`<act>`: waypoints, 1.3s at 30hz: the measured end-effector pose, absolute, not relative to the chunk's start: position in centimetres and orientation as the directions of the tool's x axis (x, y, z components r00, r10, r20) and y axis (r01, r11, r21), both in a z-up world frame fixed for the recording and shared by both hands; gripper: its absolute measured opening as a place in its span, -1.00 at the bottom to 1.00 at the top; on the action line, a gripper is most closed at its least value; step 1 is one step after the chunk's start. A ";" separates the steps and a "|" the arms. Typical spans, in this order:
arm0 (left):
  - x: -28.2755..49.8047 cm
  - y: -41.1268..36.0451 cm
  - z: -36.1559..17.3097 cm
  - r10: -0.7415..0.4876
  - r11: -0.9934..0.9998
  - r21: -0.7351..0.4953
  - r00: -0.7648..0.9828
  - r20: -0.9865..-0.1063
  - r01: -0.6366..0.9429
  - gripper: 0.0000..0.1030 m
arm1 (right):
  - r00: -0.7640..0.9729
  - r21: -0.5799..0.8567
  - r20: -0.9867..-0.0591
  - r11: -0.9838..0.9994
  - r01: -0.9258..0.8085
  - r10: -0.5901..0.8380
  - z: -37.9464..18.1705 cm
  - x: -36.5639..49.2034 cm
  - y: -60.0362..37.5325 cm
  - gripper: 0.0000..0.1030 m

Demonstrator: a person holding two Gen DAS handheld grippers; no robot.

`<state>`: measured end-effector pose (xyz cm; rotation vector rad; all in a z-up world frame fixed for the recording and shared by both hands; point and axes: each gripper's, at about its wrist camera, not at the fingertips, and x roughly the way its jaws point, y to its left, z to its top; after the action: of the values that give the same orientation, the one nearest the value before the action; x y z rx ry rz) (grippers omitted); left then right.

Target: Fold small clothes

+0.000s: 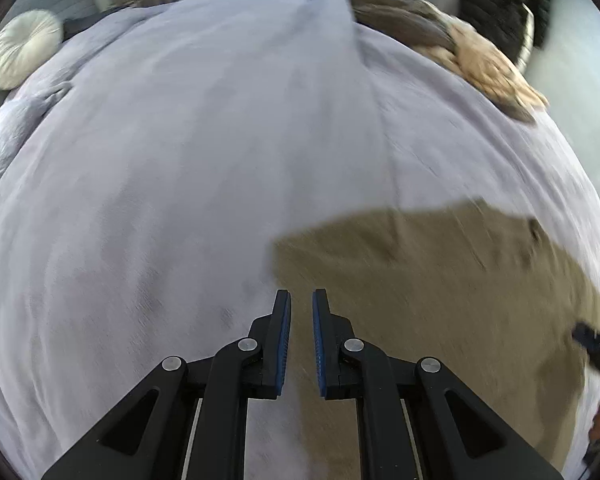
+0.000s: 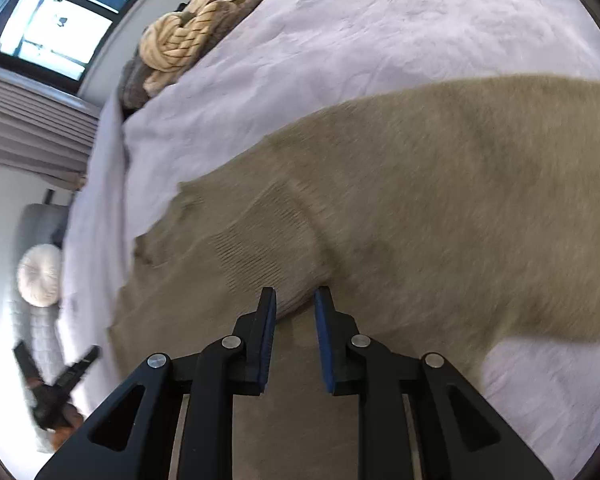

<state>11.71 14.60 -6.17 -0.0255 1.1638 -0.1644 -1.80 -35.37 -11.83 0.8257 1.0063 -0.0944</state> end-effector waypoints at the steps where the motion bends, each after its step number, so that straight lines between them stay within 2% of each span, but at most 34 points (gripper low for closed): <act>1: 11.3 14.2 -6.6 -0.148 0.986 -0.108 0.370 -0.917 0.125 -0.76 | 0.559 0.585 -0.772 0.683 0.438 0.302 -12.1 -1.6 -35.3 -0.27; 2: 10.9 13.6 -7.3 -0.148 0.985 -0.108 0.353 -0.924 0.131 -0.76 | 0.561 0.597 -0.769 0.660 0.456 0.307 -12.5 -1.3 -35.3 -0.14; 4: 10.3 13.0 -9.0 -0.119 0.989 -0.084 0.323 -0.939 0.119 -0.76 | 0.570 0.608 -0.764 0.635 0.477 0.303 -13.2 -0.8 -35.2 -0.17; 6: 9.7 13.2 -10.2 -0.101 0.992 -0.074 0.305 -0.947 0.098 -0.76 | 0.551 0.566 -0.792 0.651 0.505 0.262 -13.8 -0.8 -35.1 -0.72; 7: 9.3 13.5 -10.7 -0.100 0.993 -0.072 0.316 -0.944 0.097 -0.76 | 0.539 0.547 -0.806 0.656 0.520 0.245 -14.0 -0.9 -35.1 -0.86; 9: 8.9 13.9 -10.9 -0.067 0.994 -0.034 0.336 -0.940 0.102 -0.70 | 0.538 0.546 -0.807 0.652 0.526 0.241 -14.1 -1.6 -35.2 -0.88; 11: 9.1 14.7 -10.9 -0.037 0.996 -0.007 0.338 -0.940 0.089 -0.36 | 0.521 0.516 -0.824 0.671 0.533 0.220 -13.9 -2.0 -35.2 -0.91; 13: 9.3 15.7 -10.5 -0.065 0.997 -0.046 0.325 -0.943 0.064 -0.36 | 0.519 0.512 -0.826 0.674 0.532 0.219 -13.7 -2.8 -35.3 -0.91; 17: 9.1 16.3 -9.1 -0.011 0.999 0.001 0.338 -0.941 0.035 -0.35 | 0.512 0.532 -0.820 0.667 0.521 0.255 -13.3 -4.1 -35.2 -0.88; 19: 8.6 16.2 -8.5 -0.042 0.999 -0.031 0.339 -0.940 0.037 -0.35 | 0.507 0.543 -0.817 0.666 0.512 0.276 -13.2 -4.7 -34.7 -0.88; 21: 7.8 16.2 -8.0 -0.070 0.997 -0.060 0.331 -0.941 0.040 -0.35 | 0.498 0.556 -0.812 0.663 0.502 0.304 -13.4 -5.3 -34.0 -0.84; 22: 7.7 16.0 -8.0 -0.079 0.997 -0.068 0.326 -0.942 0.044 -0.35 | 0.493 0.559 -0.811 0.663 0.497 0.314 -13.4 -5.5 -33.6 -0.69; 23: 7.5 15.8 -7.9 -0.088 0.996 -0.075 0.316 -0.945 0.053 -0.34 | 0.491 0.563 -0.809 0.665 0.491 0.323 -13.4 -5.8 -33.2 -0.45; 24: 7.5 15.6 -7.7 -0.086 0.996 -0.072 0.311 -0.947 0.057 0.11 | 0.491 0.568 -0.806 0.668 0.481 0.331 -13.3 -6.1 -32.7 -0.30; 25: 7.3 15.5 -7.6 -0.077 0.997 -0.064 0.313 -0.947 0.054 0.46 | 0.493 0.571 -0.802 0.673 0.469 0.337 -13.2 -6.4 -32.3 -0.09; 26: 7.0 15.4 -7.5 -0.068 0.997 -0.056 0.330 -0.942 0.046 0.90 | 0.492 0.568 -0.803 0.682 0.462 0.336 -13.0 -6.6 -31.9 -0.06; 39: 3.8 12.0 -7.1 -0.100 0.994 -0.083 0.270 -0.958 0.071 0.92 | 0.500 0.584 -0.793 0.671 0.457 0.349 -12.0 -9.6 -31.1 0.19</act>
<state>3.80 11.97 -7.08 -0.0255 1.2920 -0.1148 -9.62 -31.11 -11.98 0.8771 1.0836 -0.0761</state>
